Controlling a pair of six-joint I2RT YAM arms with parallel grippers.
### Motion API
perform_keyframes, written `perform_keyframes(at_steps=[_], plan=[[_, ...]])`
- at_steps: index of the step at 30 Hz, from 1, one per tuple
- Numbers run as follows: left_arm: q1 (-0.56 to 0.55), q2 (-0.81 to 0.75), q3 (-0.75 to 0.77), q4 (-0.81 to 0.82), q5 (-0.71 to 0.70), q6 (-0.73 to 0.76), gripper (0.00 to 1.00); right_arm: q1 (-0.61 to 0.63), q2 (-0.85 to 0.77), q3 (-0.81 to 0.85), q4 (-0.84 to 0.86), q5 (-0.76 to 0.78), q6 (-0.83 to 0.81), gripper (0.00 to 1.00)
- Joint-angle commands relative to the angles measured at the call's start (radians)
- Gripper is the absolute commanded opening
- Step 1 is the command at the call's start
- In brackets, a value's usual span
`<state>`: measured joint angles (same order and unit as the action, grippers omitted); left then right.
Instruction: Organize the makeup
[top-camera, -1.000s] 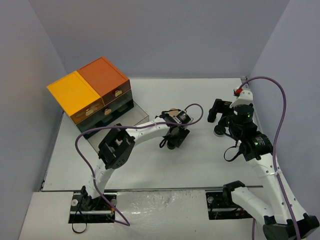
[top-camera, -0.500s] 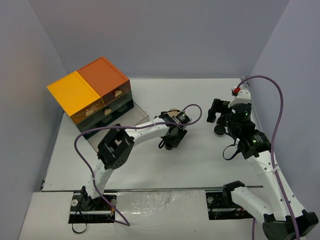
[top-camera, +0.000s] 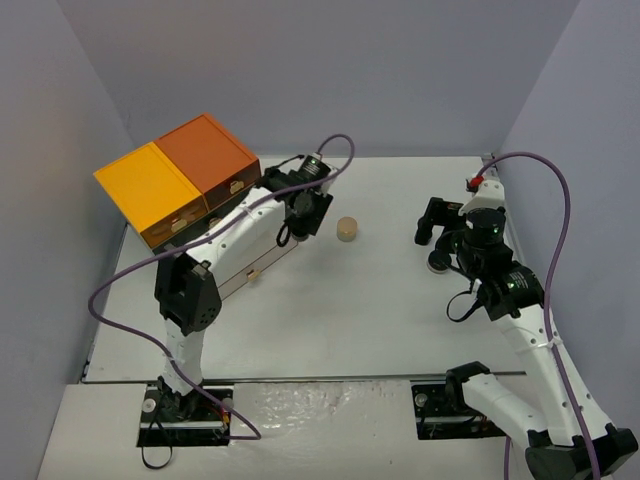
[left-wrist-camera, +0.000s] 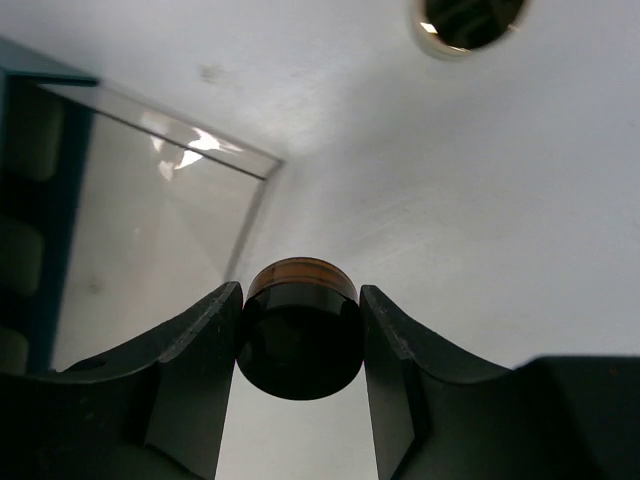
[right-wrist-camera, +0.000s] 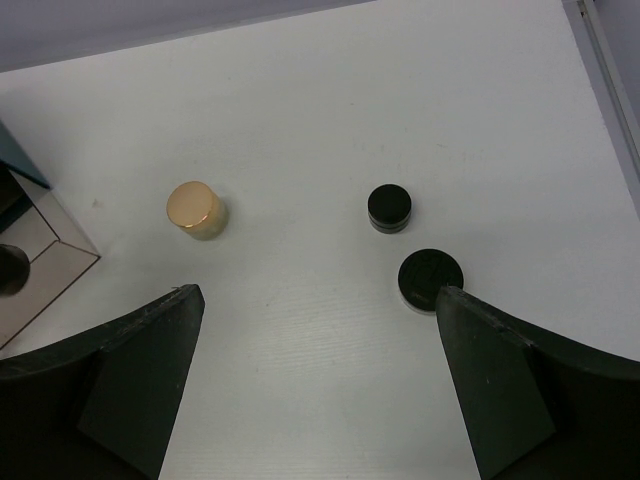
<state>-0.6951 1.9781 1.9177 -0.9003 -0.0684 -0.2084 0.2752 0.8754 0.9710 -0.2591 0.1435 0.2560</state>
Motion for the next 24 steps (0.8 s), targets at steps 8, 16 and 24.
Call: perform_keyframes(at_steps=[8, 16, 24], plan=[[0.269, 0.011, 0.01, 0.103, 0.009, 0.103, 0.06, -0.005, -0.043, 0.012, 0.047, 0.018, 0.011, 0.99], [0.321, 0.013, -0.15, 0.27, 0.068, 0.211, 0.1, -0.005, -0.064, -0.012, 0.047, 0.014, 0.025, 0.99], [0.331, 0.007, -0.276, 0.354, 0.068, 0.312, 0.15, -0.005, -0.053, -0.006, 0.048, 0.013, 0.021, 0.99]])
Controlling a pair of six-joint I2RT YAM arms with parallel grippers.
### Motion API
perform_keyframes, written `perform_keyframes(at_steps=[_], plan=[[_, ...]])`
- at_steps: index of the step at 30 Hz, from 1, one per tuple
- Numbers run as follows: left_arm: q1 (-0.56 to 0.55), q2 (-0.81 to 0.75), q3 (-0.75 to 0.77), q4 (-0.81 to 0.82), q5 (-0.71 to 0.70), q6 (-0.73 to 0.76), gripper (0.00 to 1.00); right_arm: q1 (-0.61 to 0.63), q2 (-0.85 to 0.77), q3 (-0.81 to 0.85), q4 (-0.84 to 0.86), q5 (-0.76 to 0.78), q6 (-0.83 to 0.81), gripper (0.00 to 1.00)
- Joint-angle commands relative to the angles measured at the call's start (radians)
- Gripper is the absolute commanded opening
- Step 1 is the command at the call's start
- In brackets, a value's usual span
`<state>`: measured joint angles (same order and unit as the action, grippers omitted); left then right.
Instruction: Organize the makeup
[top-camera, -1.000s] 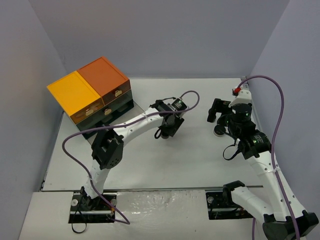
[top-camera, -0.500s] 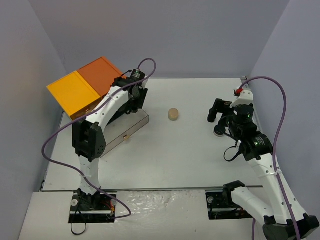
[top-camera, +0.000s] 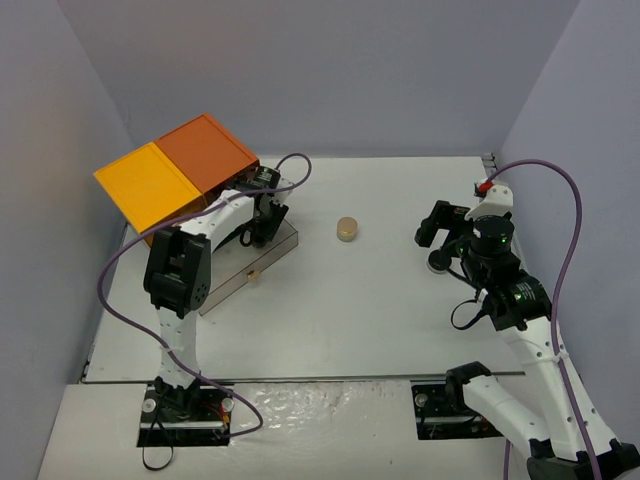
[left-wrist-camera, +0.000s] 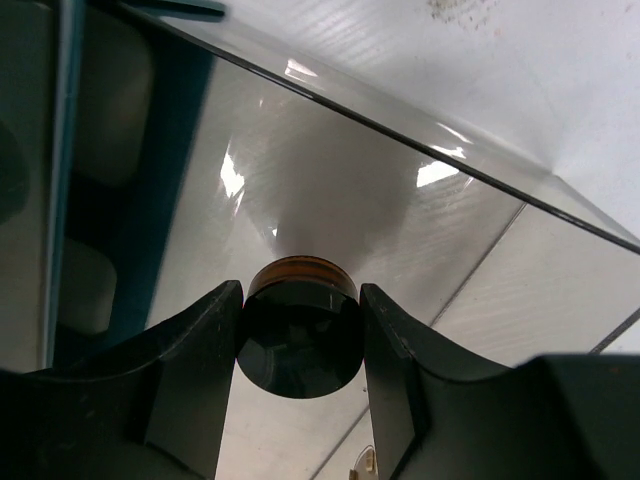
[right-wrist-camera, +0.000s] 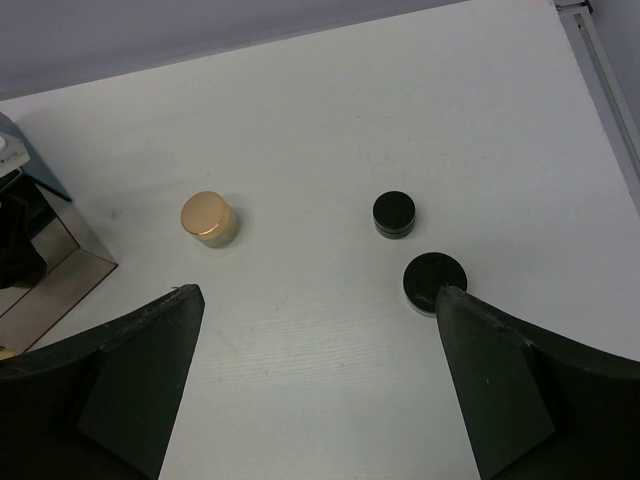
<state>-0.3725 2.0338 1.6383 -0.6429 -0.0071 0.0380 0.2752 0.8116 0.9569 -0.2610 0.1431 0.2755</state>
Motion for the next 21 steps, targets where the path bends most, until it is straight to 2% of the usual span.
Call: perform_keyframes(at_steps=[1, 8, 21], plan=[[0.008, -0.048, -0.008, 0.108, 0.007, 0.066, 0.19, -0.005, 0.012, 0.008, 0.049, 0.013, 0.001, 0.99], [0.008, -0.057, -0.06, 0.129, 0.034, 0.056, 0.44, -0.005, 0.014, 0.011, 0.049, 0.006, 0.004, 0.99], [0.003, -0.132, -0.002, 0.076, 0.055, 0.043, 0.66, -0.005, 0.02, 0.011, 0.052, -0.01, 0.012, 0.99]])
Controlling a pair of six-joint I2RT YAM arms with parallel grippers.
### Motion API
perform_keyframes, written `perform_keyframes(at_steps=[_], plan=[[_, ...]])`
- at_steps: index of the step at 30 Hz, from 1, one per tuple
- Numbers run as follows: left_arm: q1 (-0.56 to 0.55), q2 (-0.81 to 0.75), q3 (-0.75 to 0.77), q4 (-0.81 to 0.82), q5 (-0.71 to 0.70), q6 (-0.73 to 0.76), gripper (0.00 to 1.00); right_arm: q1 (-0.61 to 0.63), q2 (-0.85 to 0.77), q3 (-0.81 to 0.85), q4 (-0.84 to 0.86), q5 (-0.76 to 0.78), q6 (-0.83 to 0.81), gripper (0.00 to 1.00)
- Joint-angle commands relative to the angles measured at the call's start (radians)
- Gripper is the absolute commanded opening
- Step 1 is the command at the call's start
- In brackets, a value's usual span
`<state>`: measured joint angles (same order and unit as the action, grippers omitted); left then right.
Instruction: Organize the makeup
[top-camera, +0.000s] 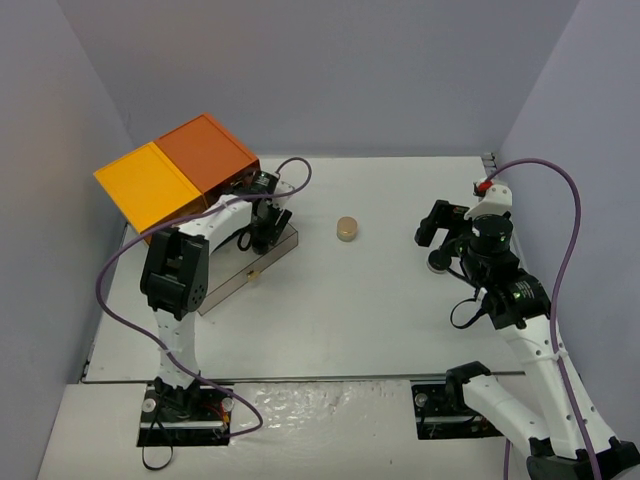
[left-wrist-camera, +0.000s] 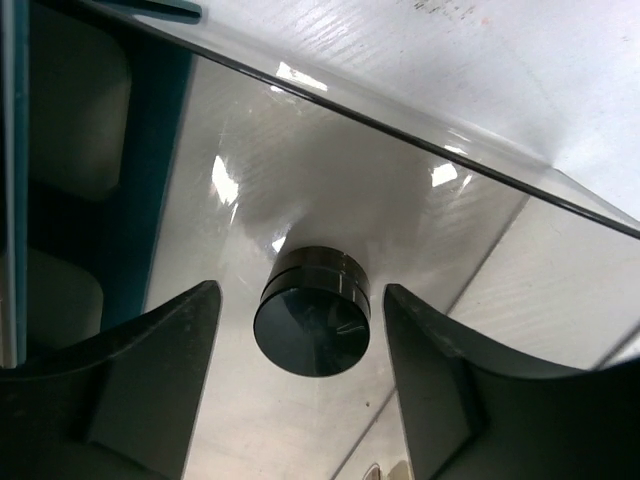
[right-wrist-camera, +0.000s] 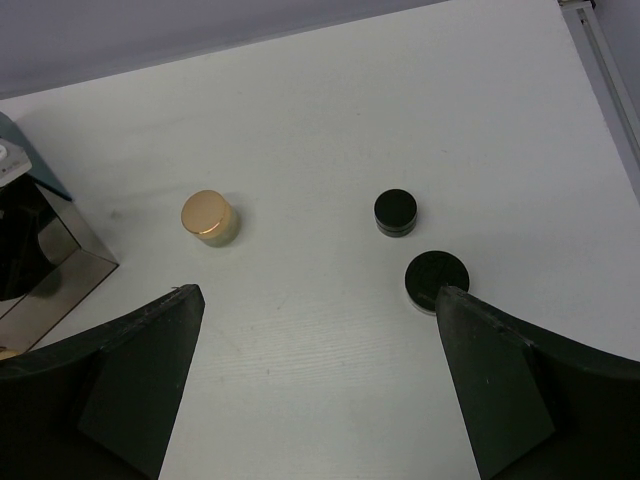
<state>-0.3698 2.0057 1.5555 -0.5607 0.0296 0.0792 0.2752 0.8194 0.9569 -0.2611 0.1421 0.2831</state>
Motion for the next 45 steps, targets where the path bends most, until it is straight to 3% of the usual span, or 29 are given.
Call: perform_keyframes(at_steps=[1, 8, 11, 18, 24, 31, 39, 45], plan=[[-0.004, -0.112, 0.093, -0.013, 0.024, -0.003, 0.67, -0.005, 0.011, 0.011, 0.052, -0.008, 0.004, 0.99], [-0.083, -0.139, 0.199, -0.068, 0.078, -0.031, 0.68, -0.005, 0.009, 0.009, 0.051, -0.008, 0.006, 0.99], [-0.155, -0.114, 0.27, -0.068, 0.088, -0.053, 0.76, -0.004, 0.005, 0.008, 0.052, -0.01, 0.007, 0.99], [-0.285, 0.079, 0.484, -0.059, 0.097, -0.067, 0.92, -0.005, -0.004, 0.011, 0.052, -0.024, -0.009, 1.0], [-0.322, 0.244, 0.641, -0.064, 0.09, -0.053, 0.97, -0.004, -0.027, 0.011, 0.049, -0.046, -0.013, 1.0], [-0.322, 0.381, 0.774, -0.096, 0.096, -0.057, 0.97, -0.004, -0.046, 0.011, 0.044, -0.066, -0.015, 1.0], [-0.322, 0.439, 0.801, -0.078, 0.08, -0.067, 0.96, -0.003, -0.043, 0.011, 0.04, -0.077, -0.009, 1.0], [-0.319, 0.45, 0.801, -0.056, 0.083, -0.091, 0.77, -0.004, -0.041, 0.008, 0.038, -0.083, -0.003, 1.0]])
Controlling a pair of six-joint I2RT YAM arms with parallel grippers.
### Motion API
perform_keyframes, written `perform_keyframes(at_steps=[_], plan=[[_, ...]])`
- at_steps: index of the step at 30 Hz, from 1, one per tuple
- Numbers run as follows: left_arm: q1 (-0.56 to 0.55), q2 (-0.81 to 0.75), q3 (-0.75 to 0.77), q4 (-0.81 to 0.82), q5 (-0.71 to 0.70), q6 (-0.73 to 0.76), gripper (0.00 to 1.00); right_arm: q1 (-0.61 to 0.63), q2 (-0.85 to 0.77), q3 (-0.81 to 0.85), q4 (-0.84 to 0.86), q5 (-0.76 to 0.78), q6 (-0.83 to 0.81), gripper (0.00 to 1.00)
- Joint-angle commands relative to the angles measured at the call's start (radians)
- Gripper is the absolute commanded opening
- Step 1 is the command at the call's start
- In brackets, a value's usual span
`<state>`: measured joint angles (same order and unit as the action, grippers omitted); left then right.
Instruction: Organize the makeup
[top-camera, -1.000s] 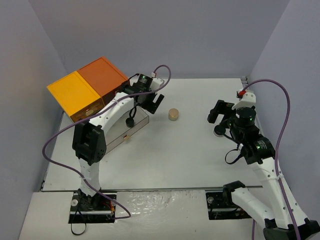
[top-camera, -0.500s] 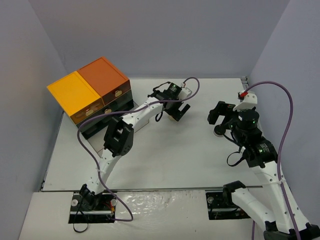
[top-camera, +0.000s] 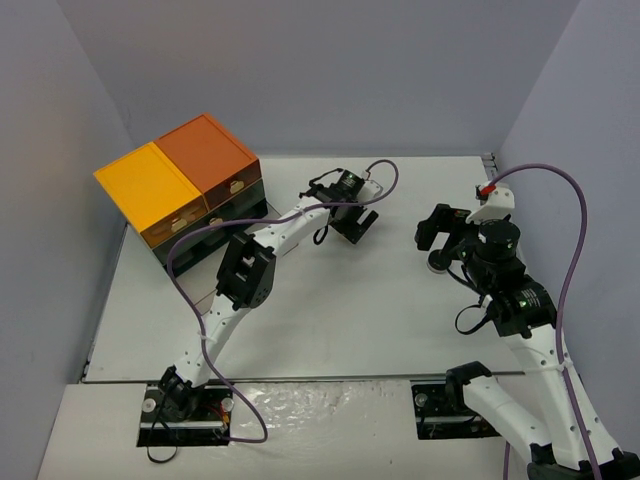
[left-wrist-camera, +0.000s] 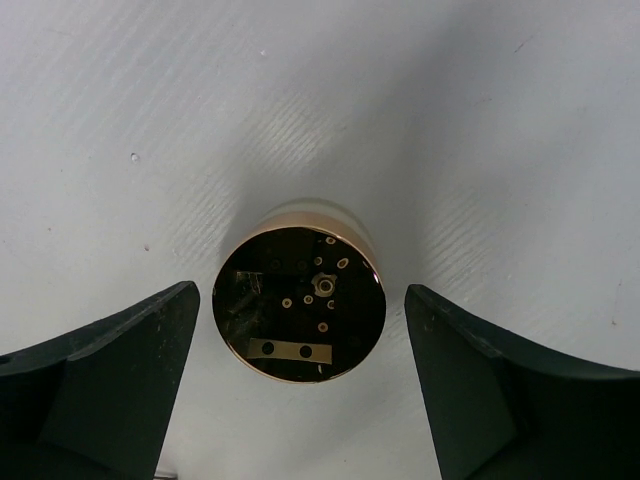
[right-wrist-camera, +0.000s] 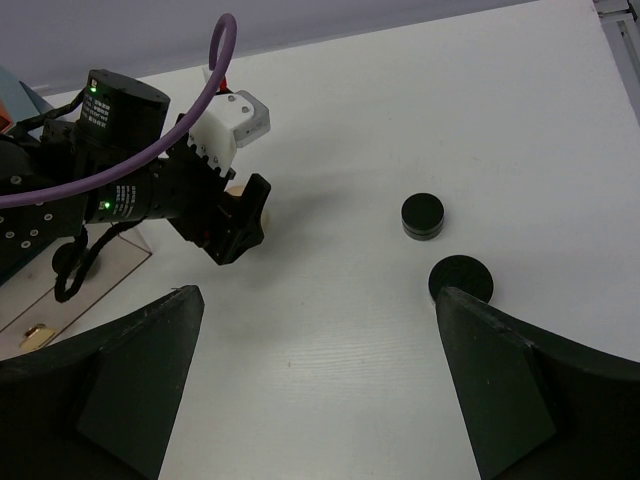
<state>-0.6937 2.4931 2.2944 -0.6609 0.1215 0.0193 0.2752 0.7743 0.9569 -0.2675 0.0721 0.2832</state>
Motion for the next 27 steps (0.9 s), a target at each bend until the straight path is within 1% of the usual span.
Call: perform_keyframes(at_steps=[1, 3, 5, 7, 9, 12, 16, 19, 23, 25, 27], plan=[[0.005, -0.039, 0.061, 0.044, -0.008, -0.04, 0.74, -0.004, 0.005, 0.009, 0.045, -0.014, -0.003, 1.0], [0.003, -0.051, 0.048, 0.047, -0.003, -0.043, 0.65, -0.004, 0.003, 0.008, 0.044, -0.011, 0.0, 1.0], [0.003, -0.064, 0.027, 0.054, -0.003, -0.044, 0.5, -0.004, 0.003, 0.005, 0.045, -0.009, 0.001, 1.0], [0.003, -0.074, 0.005, 0.055, -0.005, -0.044, 0.41, -0.004, 0.003, 0.002, 0.044, -0.011, 0.003, 1.0], [0.003, -0.085, -0.006, 0.05, -0.004, -0.048, 0.3, -0.004, 0.005, 0.002, 0.044, -0.011, 0.004, 1.0], [0.003, -0.138, -0.043, 0.055, 0.0, -0.053, 0.19, -0.004, 0.004, 0.0, 0.044, -0.009, 0.005, 1.0], [0.005, -0.267, -0.085, 0.027, -0.051, -0.059, 0.18, -0.004, 0.012, 0.001, 0.045, -0.008, 0.008, 1.0], [0.016, -0.38, -0.164, 0.024, -0.113, -0.066, 0.18, -0.004, 0.016, 0.002, 0.047, -0.008, 0.007, 1.0], [0.072, -0.539, -0.325, 0.013, -0.173, -0.114, 0.18, -0.003, 0.026, -0.004, 0.06, -0.01, 0.009, 1.0], [0.103, -0.611, -0.423, 0.028, -0.186, -0.128, 0.18, -0.004, 0.028, -0.006, 0.068, -0.013, 0.01, 1.0], [0.136, -0.695, -0.551, 0.042, -0.209, -0.126, 0.18, -0.004, 0.032, -0.016, 0.077, -0.02, 0.014, 1.0]])
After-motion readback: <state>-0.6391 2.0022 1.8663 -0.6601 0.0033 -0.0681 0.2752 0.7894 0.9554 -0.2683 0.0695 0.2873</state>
